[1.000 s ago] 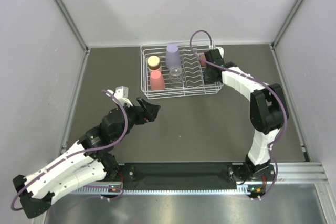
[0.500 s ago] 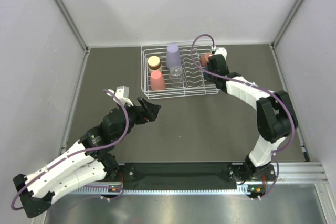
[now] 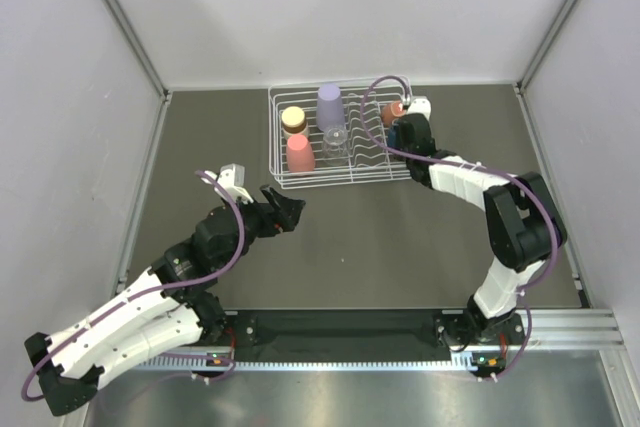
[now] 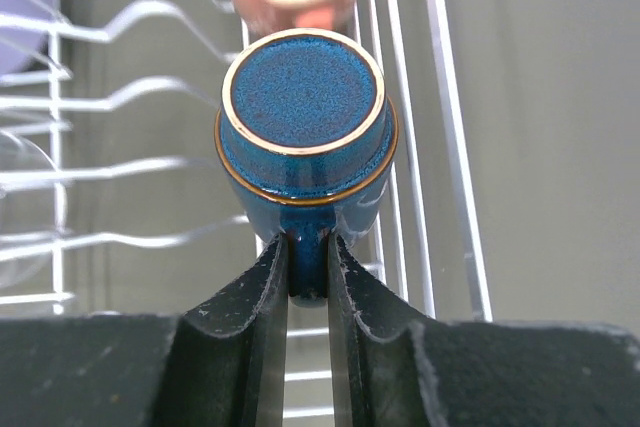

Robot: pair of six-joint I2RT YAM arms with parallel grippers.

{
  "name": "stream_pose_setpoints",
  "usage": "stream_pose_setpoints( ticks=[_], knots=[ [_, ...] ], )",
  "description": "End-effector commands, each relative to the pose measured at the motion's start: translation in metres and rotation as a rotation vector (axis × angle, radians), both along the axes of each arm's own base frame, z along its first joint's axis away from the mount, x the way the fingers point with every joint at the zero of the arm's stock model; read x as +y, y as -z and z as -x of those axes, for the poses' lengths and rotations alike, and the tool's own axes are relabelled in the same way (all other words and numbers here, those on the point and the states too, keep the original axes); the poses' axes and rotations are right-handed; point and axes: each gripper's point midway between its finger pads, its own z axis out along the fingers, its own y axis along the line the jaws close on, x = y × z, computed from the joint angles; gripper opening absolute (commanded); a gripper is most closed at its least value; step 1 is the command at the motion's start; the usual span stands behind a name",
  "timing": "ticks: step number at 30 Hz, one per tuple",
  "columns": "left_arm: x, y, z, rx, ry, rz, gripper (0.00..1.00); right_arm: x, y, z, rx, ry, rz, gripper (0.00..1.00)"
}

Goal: Load the cups into the dish rack

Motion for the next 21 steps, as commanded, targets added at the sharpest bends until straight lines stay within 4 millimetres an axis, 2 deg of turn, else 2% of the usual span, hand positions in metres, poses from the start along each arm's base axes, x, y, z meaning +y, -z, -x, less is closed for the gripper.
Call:
stream_pose_setpoints(
  ticks=[1, 7, 13, 18, 21],
  knots=[
    [0.000, -0.010, -0.003, -0.032, -0.010, 0.032, 0.90, 0.010, -0.019, -0.012, -0.105, -0.003, -0.025, 0.00],
    [0.000, -0.009, -0.003, -0.031, -0.007, 0.032, 0.90, 0.009, -0.001, -0.005, -0.053, -0.022, 0.001, 0.00],
    [-0.001, -0.007, -0.003, -0.028, -0.007, 0.029, 0.90, 0.011, 0.003, 0.008, 0.021, -0.037, 0.025, 0.00],
    [-0.002, -0.008, -0.003, -0.028, -0.001, 0.031, 0.90, 0.012, 0.006, 0.013, 0.055, -0.023, 0.028, 0.07],
    [-0.002, -0.008, -0.003, -0.028, 0.000, 0.031, 0.90, 0.011, 0.009, 0.015, 0.068, -0.014, 0.033, 0.15]
  ],
)
